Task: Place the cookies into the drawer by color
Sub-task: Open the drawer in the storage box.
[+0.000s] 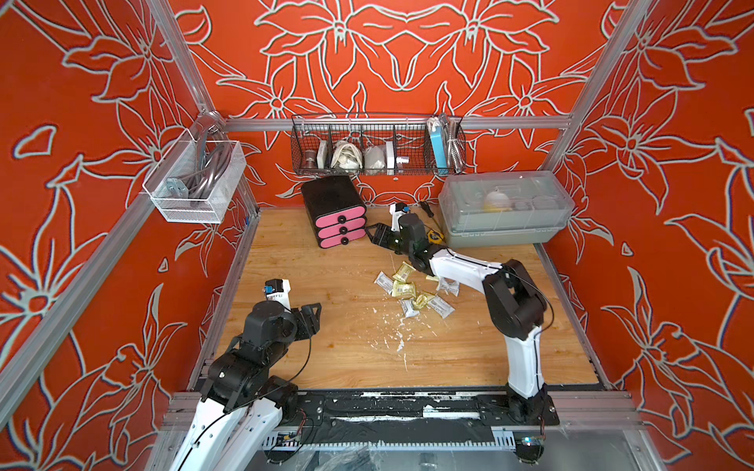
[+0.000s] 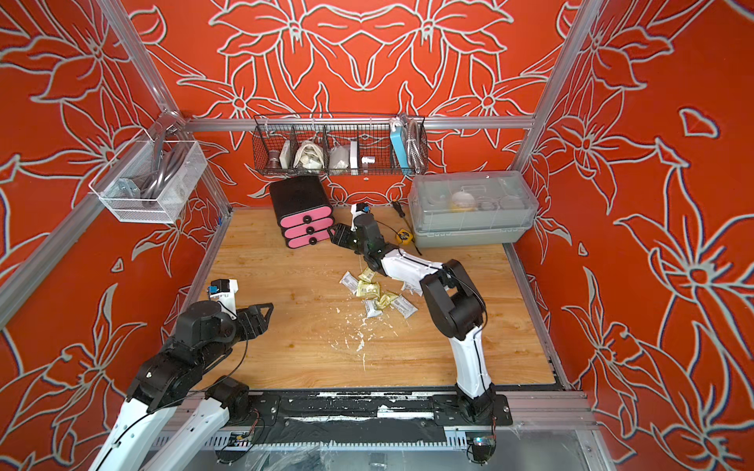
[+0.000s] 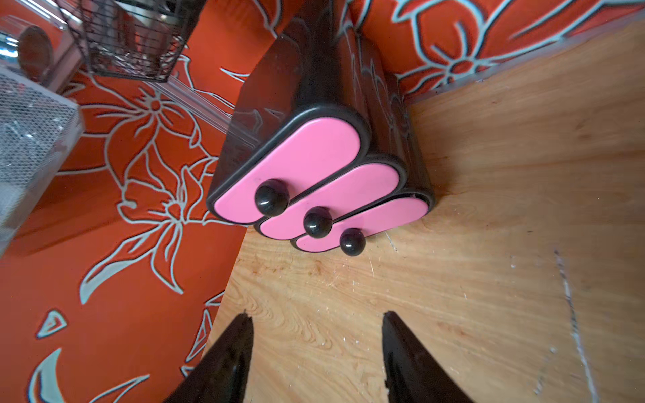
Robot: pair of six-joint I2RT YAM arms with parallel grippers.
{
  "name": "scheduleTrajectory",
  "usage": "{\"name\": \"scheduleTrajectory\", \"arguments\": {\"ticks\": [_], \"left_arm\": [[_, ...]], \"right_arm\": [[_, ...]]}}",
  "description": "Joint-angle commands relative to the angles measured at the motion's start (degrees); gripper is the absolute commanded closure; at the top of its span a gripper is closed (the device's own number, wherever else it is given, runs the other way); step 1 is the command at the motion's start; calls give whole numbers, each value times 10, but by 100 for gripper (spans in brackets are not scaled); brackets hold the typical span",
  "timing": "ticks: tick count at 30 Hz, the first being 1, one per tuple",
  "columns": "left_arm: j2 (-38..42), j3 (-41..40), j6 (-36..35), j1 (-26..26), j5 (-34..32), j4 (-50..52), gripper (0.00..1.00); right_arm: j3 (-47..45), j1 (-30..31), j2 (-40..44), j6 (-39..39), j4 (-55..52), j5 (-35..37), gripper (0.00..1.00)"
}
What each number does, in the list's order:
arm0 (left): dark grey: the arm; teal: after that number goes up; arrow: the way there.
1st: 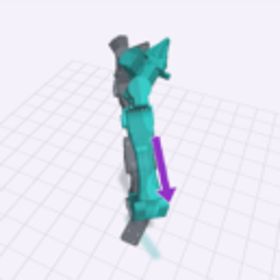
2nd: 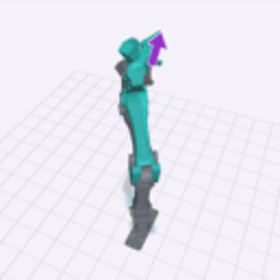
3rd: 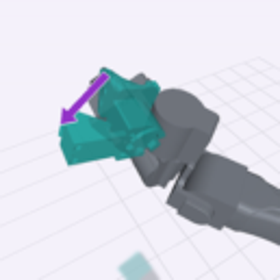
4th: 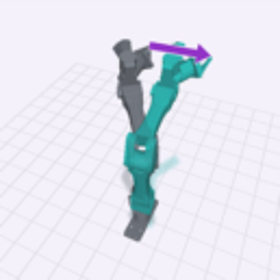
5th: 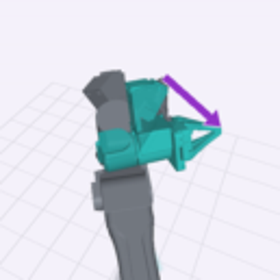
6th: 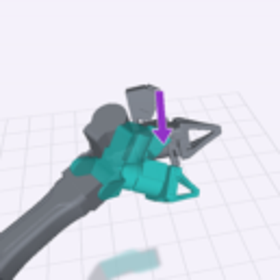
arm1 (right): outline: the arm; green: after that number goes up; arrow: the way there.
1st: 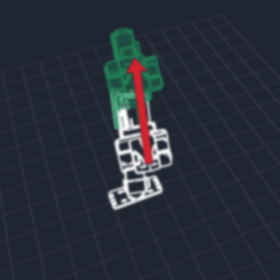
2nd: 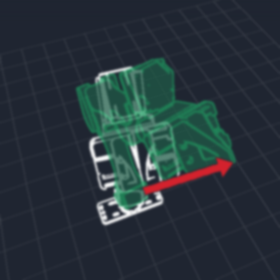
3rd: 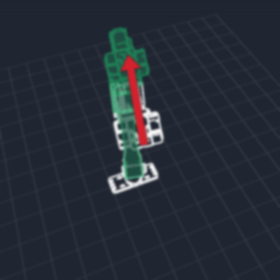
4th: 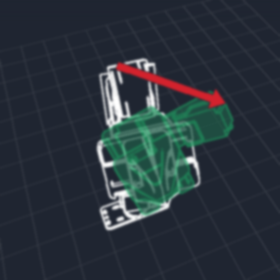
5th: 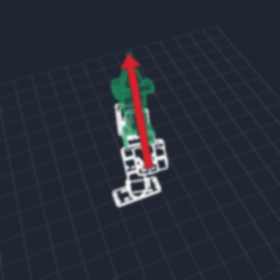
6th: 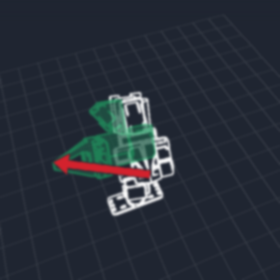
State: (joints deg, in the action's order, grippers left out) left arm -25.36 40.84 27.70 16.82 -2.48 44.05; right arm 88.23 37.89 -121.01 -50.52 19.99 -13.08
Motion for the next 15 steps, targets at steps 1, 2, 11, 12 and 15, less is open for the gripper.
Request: {"name": "scheduleTrajectory", "arguments": {"ticks": [1,2,11,12,15], "left_arm": [[-15,4,-7,0,0,-16,31],[-20,4,-8,0,1,-17,31],[-14,2,-12,0,-2,-21,30],[-12,2,-12,0,-2,-21,30],[-10,2,-12,0,-2,-22,30]], "right_arm": [[74,-1,-68,-29,9,2,40],[99,-1,-91,-36,6,-4,40],[265,1,-230,-86,-19,-45,43],[275,2,-239,-91,-18,-45,44],[299,3,-262,-110,-14,-53,44]]}}
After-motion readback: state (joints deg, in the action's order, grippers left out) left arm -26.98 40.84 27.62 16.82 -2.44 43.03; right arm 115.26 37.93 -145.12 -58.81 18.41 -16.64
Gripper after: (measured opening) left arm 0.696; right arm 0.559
